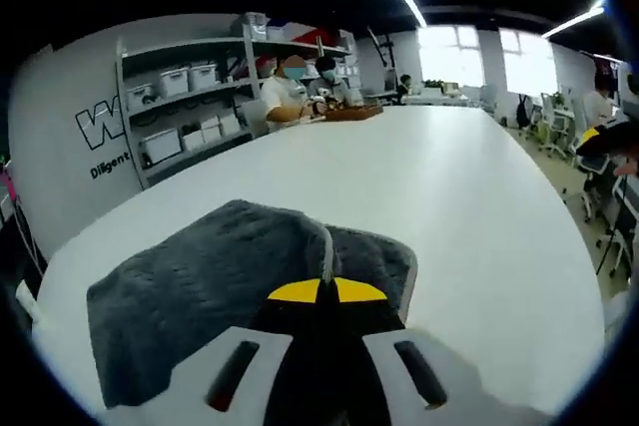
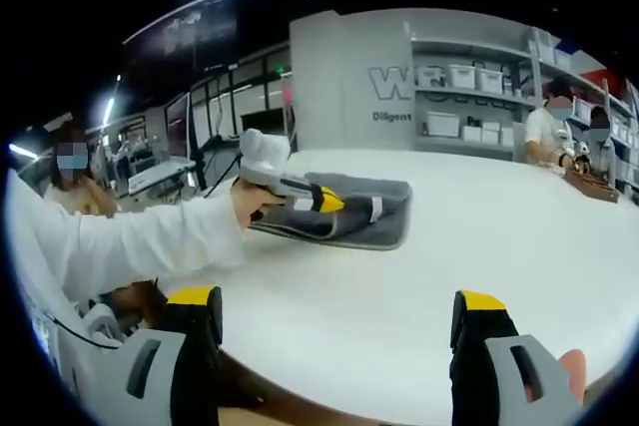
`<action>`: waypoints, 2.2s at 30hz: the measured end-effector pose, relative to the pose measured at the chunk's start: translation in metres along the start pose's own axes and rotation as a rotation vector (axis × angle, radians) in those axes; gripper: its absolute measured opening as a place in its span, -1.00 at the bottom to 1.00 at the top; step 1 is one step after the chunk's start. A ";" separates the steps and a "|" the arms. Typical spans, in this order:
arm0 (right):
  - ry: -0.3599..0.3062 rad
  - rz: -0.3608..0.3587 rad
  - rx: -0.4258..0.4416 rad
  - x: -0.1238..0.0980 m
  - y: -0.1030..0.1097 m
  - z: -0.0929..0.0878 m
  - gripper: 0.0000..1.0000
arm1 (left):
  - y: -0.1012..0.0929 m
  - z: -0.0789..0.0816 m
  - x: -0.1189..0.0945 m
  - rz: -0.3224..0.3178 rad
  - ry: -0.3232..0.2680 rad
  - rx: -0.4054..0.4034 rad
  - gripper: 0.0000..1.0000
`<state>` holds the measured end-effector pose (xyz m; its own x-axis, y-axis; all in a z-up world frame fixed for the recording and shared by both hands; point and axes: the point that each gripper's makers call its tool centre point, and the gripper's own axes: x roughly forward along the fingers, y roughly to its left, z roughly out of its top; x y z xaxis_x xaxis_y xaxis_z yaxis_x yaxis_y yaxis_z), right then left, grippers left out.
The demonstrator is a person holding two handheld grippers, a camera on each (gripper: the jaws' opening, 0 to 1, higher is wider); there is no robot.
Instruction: Open the folded towel by lifting each exposed corner and separating the folded layers until the towel lies flat within the target outline without major curled edges
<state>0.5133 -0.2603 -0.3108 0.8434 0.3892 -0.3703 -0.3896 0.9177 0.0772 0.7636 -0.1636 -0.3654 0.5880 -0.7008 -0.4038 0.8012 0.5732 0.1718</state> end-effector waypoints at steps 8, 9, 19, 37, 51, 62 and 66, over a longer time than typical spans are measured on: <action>0.002 -0.005 -0.001 0.000 0.000 0.000 0.90 | 0.019 -0.007 -0.012 0.073 0.050 0.143 -0.95; 0.002 -0.004 -0.002 0.000 0.000 0.000 0.90 | 0.021 -0.008 -0.015 0.085 0.059 0.168 -0.95; 0.009 0.005 -0.008 0.002 0.003 0.000 0.90 | 0.044 -0.014 -0.035 0.152 0.101 0.263 -0.95; 0.009 0.007 -0.009 0.001 0.005 -0.001 0.89 | 0.091 -0.041 -0.084 0.272 0.133 0.234 -0.95; 0.018 0.009 -0.014 0.003 0.007 -0.001 0.89 | 0.115 -0.054 -0.114 0.333 0.138 0.193 -0.95; 0.018 0.009 -0.015 0.005 0.006 0.000 0.90 | 0.135 -0.062 -0.140 0.382 0.142 0.175 -0.95; 0.020 0.009 -0.015 0.005 0.007 0.000 0.90 | 0.144 -0.065 -0.149 0.402 0.144 0.167 -0.95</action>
<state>0.5153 -0.2521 -0.3124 0.8324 0.3954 -0.3883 -0.4026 0.9130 0.0666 0.7838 0.0506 -0.3388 0.8437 -0.3639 -0.3947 0.5267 0.7031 0.4778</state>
